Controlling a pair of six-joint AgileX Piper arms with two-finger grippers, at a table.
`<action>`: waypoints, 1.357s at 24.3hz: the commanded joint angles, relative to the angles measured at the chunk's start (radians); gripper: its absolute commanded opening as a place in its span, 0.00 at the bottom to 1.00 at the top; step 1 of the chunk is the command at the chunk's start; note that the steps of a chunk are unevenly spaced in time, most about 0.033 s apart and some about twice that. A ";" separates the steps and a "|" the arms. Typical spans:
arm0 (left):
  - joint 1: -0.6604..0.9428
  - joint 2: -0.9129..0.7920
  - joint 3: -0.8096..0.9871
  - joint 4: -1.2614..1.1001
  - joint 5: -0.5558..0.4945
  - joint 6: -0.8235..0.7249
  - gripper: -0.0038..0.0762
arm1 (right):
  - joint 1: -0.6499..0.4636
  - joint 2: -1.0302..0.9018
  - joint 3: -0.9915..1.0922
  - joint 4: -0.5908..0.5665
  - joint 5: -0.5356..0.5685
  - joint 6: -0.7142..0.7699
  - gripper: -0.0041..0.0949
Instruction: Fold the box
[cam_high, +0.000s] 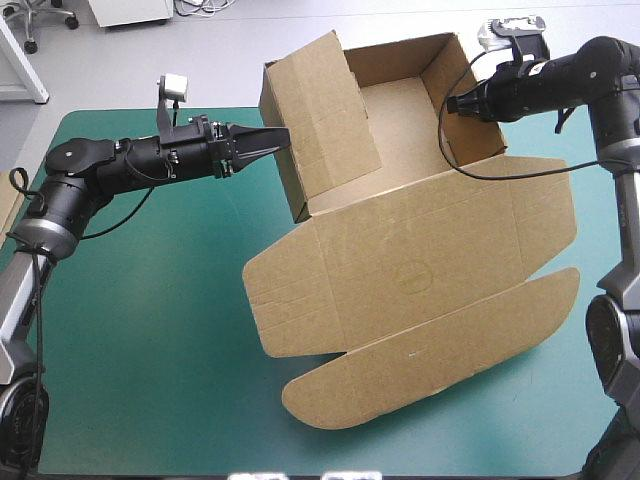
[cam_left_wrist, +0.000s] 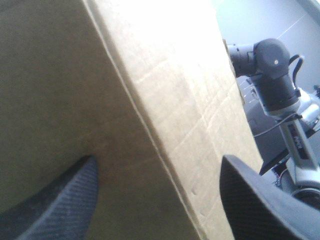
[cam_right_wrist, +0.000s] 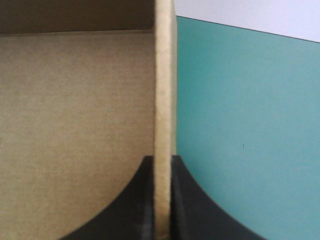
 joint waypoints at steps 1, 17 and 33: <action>-0.031 -0.038 -0.094 0.080 -0.026 -0.069 0.67 | 0.026 -0.042 -0.023 0.020 -0.055 0.028 0.04; -0.093 -0.035 -0.239 0.590 -0.212 -0.404 0.67 | 0.115 -0.028 -0.023 -0.131 -0.059 0.174 0.04; -0.139 0.009 -0.242 0.962 -0.205 -0.634 0.64 | 0.196 -0.008 -0.023 -0.138 -0.134 0.321 0.04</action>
